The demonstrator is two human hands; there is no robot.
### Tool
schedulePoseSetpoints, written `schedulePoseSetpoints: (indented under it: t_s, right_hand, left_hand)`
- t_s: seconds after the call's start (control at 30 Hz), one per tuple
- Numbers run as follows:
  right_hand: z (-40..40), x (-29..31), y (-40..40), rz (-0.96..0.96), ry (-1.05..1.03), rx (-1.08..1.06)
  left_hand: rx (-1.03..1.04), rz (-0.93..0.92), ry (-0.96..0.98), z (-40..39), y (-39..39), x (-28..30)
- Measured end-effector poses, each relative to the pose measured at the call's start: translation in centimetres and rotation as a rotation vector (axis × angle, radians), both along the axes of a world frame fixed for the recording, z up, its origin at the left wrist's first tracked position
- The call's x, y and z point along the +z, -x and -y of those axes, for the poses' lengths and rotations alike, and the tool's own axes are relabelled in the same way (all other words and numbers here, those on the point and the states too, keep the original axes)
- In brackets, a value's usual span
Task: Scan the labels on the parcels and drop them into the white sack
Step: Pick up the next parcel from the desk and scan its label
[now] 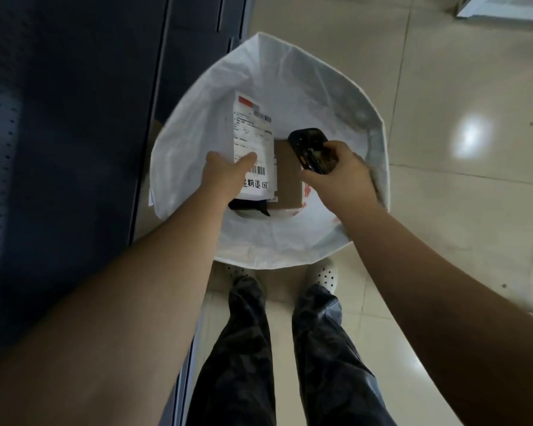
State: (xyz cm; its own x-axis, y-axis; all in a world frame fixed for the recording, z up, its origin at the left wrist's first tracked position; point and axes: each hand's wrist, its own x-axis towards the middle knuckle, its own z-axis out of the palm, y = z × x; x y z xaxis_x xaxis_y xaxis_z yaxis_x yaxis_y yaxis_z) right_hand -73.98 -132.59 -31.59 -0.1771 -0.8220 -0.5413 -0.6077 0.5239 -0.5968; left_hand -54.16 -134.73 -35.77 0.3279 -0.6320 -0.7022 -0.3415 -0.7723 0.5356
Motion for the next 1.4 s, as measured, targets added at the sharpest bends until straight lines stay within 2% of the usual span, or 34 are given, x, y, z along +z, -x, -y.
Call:
schedulePoseSetpoints:
  t_s: [0.13, 0.23, 0.4, 0.6, 0.73, 0.97, 1.1, 1.23, 1.4]
  right_hand:
    - [-0.1, -1.1, 1.7, -0.035, -0.049, -0.030]
    - [0.1, -1.2, 2.1, -0.059, -0.059, -0.053]
    - [1.0, -1.3, 1.6, -0.075, -0.072, -0.039]
    - [1.1, -2.0, 2.1, -0.086, -0.098, -0.025]
    - [0.8, -2.6, 2.6, -0.082, -0.106, -0.044]
    - [0.6, -3.4, 3.3, -0.056, -0.065, -0.077]
    - [0.6, -3.3, 3.2, -0.011, -0.051, -0.097]
    - [1.2, -2.2, 3.0, -0.008, -0.058, -0.070]
    - [2.3, -0.5, 1.7, -0.070, -0.038, 0.036]
  left_hand:
    - [0.037, 0.046, -0.036, 1.6, -1.0, -1.9]
    - [0.023, 0.166, -0.029, 2.0, -1.9, -3.3]
    - [-0.262, 0.439, -0.113, 2.8, -0.8, -5.0]
    - [-0.419, 0.323, -0.147, 3.9, 3.2, -10.8]
    - [-0.312, 0.183, -0.182, 3.4, 5.0, -14.8]
    - [-0.357, 0.140, -0.201, 2.6, 6.0, -18.6]
    - [-0.424, 0.134, -0.237, 3.1, 5.0, -18.1]
    - [-0.544, 0.129, -0.179, 3.5, 2.7, -14.5]
    - [-0.460, 0.126, -0.002, 3.2, 0.1, -8.1]
